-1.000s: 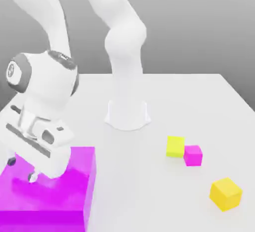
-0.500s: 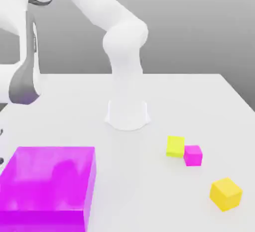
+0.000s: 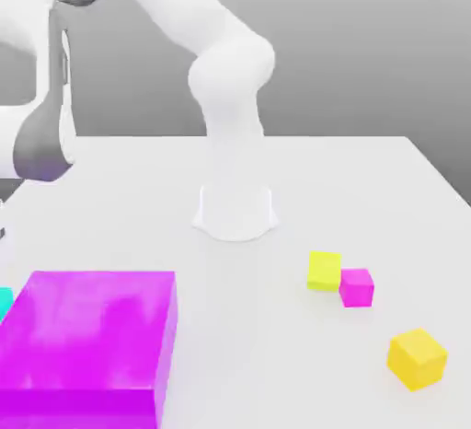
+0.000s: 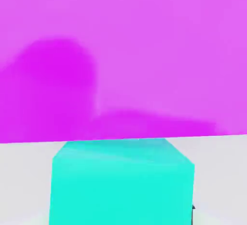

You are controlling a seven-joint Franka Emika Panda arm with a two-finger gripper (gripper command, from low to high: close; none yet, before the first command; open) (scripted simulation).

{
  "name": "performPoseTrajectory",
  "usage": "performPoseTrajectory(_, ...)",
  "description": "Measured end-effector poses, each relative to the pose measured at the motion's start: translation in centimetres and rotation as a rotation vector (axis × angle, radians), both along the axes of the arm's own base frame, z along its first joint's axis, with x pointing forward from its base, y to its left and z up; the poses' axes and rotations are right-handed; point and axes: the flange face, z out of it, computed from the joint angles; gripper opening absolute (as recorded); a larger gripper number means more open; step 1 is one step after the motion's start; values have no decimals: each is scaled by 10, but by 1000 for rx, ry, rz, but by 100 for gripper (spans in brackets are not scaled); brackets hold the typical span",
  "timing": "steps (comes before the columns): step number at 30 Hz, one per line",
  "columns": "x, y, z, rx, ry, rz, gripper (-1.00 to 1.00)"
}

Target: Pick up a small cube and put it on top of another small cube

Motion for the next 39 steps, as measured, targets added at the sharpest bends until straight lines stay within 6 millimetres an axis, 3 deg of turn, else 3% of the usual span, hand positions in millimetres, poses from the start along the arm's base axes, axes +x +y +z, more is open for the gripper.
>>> performPoseTrajectory(6, 45, 65, 24, 7, 13, -178, -100)
performPoseTrajectory(13, 91, 175, 27, -2, 15, -277, -100)
performPoseTrajectory(20, 111, 292, 29, -11, 12, -368, -100)
performPoseTrajectory(29, 95, 440, 32, -18, 4, -487, -100)
performPoseTrajectory(39, 29, 586, 32, -17, -8, -600, -100)
